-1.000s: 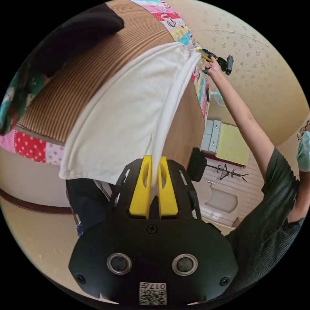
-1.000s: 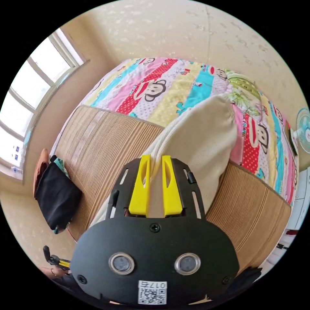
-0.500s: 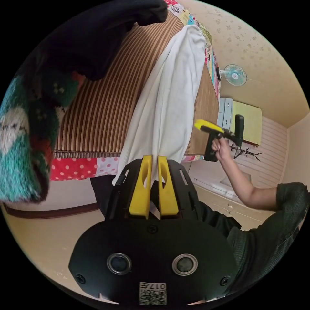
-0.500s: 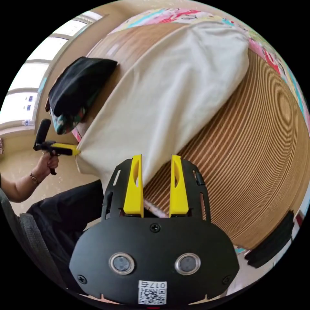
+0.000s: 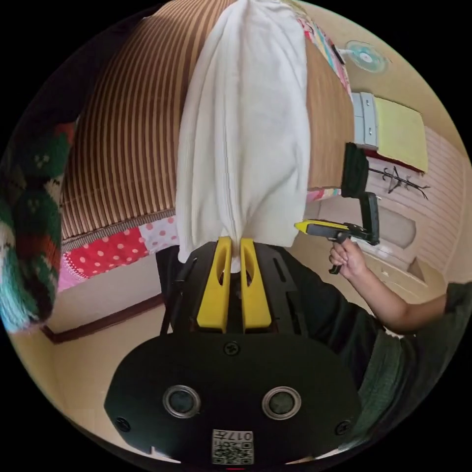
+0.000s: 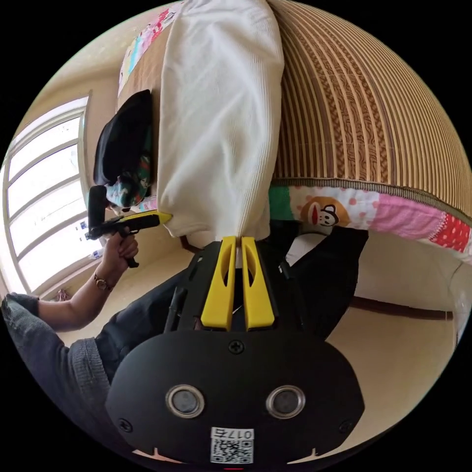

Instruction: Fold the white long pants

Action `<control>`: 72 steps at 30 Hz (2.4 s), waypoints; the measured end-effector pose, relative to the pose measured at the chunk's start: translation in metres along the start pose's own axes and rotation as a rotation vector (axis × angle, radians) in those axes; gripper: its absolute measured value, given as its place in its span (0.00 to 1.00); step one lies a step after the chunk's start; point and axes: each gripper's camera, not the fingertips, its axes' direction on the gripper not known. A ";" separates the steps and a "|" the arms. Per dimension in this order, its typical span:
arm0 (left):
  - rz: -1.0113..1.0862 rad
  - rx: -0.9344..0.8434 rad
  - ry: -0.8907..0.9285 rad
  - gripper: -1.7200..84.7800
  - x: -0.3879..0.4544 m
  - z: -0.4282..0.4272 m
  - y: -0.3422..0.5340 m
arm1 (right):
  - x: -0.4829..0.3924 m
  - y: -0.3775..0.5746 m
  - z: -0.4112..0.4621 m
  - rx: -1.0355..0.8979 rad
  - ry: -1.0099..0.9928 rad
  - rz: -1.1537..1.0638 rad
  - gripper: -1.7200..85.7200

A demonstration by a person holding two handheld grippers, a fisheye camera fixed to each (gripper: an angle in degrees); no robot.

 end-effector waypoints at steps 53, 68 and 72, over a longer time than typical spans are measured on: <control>-0.041 0.336 0.023 0.20 0.061 -0.016 -0.124 | 0.129 -0.072 -0.159 0.266 -0.271 -0.075 0.18; 0.067 0.226 0.423 0.08 0.077 -0.023 -0.099 | 0.115 -0.054 -0.183 0.252 -0.664 -0.189 0.07; 0.184 0.237 0.540 0.08 0.117 -0.039 -0.028 | 0.091 0.016 -0.203 0.295 -0.778 -0.243 0.05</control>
